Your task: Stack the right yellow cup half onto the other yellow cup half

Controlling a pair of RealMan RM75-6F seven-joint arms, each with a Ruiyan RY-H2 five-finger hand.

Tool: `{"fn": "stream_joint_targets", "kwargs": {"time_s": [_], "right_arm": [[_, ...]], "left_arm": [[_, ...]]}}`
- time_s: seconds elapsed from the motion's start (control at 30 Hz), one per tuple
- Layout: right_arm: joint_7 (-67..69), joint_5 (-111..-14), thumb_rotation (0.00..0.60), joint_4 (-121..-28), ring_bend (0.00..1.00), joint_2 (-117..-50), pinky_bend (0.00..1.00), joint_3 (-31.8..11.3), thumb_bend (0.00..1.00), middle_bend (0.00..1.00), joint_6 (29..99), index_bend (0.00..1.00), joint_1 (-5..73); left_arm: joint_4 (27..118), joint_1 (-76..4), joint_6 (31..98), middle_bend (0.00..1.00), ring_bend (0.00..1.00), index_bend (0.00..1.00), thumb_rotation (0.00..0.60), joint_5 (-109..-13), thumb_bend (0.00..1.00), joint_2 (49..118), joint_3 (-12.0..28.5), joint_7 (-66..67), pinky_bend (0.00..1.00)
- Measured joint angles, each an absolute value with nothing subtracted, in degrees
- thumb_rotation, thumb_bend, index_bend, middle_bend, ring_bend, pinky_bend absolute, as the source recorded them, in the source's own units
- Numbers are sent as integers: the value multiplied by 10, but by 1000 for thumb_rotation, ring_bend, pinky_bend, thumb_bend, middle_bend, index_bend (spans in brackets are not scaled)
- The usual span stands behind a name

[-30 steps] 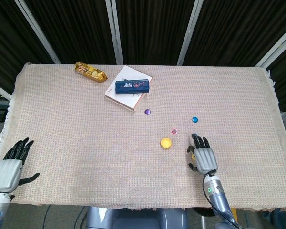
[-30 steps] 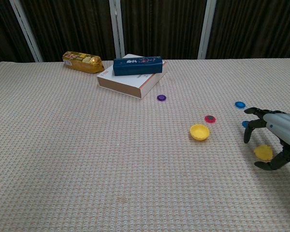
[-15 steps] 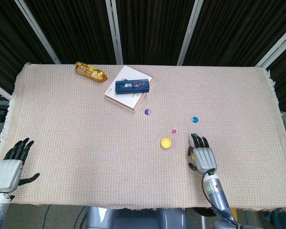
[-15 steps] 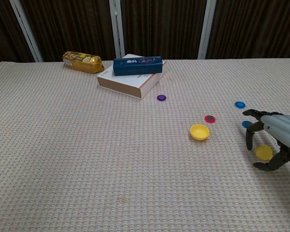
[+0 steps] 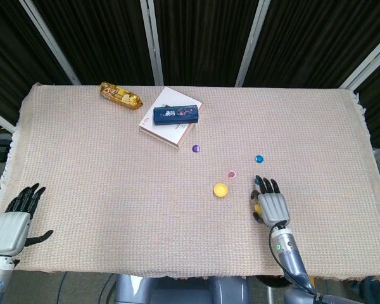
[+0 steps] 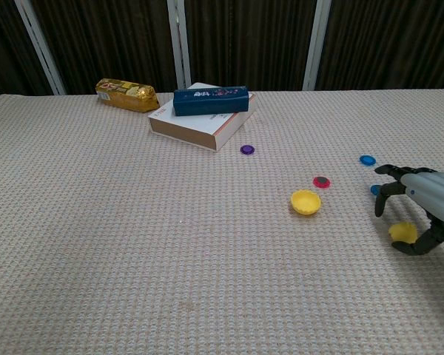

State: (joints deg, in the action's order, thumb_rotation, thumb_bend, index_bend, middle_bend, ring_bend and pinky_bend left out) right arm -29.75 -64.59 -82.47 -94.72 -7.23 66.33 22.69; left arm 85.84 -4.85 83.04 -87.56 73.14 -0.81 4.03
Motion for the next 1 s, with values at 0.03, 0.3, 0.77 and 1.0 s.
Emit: {"fn": "stream_joint_targets", "kwargs": {"time_s": [0.03, 0.3, 0.77, 1.0], "right_arm": [[-299, -645, 600, -825, 0, -945, 0, -72, 245, 0, 663, 369, 227], [-301, -640, 600, -833, 0, -931, 0, -68, 258, 0, 666, 367, 223], [-303, -633, 600, -832, 0, -931, 0, -67, 261, 0, 668, 482, 224], [-303, -632, 600, -831, 0, -932, 0, -66, 261, 0, 671, 498, 225]], "left_arm": [[858, -48, 831, 0, 0, 0, 600, -876, 0, 731, -8, 40, 163], [859, -48, 831, 0, 0, 0, 600, -876, 0, 731, -9, 40, 163], [860, -48, 831, 0, 0, 0, 600, -876, 0, 730, -9, 39, 162], [860, -48, 831, 0, 0, 0, 600, -876, 0, 730, -9, 39, 163]]}}
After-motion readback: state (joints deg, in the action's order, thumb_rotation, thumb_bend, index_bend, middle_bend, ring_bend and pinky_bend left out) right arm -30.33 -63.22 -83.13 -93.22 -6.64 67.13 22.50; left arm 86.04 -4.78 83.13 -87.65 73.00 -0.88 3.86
